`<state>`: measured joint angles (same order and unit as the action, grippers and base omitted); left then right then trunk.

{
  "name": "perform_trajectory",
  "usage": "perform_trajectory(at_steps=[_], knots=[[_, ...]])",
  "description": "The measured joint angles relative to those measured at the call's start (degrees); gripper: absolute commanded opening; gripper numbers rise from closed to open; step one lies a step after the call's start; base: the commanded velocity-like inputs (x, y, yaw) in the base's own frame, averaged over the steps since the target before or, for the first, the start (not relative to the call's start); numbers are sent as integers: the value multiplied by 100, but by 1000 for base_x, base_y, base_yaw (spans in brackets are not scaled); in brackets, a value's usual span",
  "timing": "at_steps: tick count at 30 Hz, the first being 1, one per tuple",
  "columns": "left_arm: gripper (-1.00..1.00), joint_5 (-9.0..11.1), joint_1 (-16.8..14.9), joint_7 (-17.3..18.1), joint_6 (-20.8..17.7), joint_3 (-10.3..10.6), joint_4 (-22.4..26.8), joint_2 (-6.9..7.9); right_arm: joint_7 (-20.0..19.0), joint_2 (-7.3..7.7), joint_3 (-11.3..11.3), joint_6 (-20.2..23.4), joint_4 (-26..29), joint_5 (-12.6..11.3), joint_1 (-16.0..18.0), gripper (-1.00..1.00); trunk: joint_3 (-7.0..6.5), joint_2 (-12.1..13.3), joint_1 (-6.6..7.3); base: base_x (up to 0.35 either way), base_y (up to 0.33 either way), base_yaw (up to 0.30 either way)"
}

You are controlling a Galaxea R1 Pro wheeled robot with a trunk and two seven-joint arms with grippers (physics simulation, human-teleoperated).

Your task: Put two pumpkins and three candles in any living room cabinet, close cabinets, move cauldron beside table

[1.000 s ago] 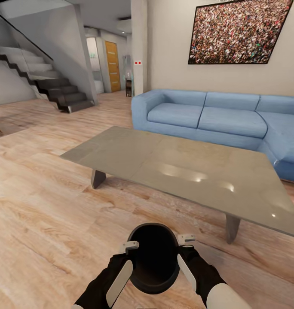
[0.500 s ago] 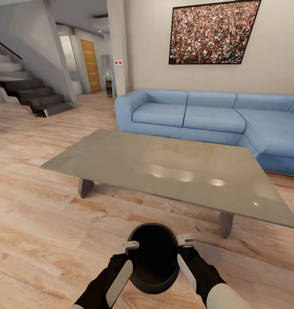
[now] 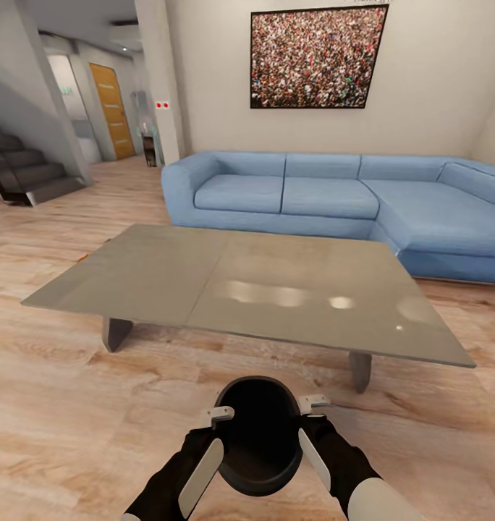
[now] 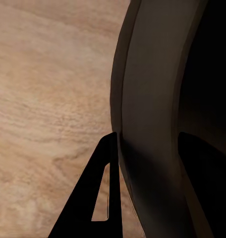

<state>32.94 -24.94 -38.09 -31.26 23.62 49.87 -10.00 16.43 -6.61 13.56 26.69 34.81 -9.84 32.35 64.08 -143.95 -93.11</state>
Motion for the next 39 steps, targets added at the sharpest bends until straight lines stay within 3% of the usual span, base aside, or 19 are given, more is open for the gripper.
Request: perform_trajectory(at_steps=[14,19,39], knots=[[-100,22,1,-51,12,35,31,3,61,-31,13,-32,-24,-13,14,-100,1,0,-1,0,0,-58],[-100,100,3,-124,62,102,92,69,129,-57,92,-114,-25,-140,10,-100,1,0,-1,0,0,0],[-100,256,4,-418,-187,255,268,118,261,101,607,-141,-27,-928,9,-100,22,-1,-4,0,0,0]])
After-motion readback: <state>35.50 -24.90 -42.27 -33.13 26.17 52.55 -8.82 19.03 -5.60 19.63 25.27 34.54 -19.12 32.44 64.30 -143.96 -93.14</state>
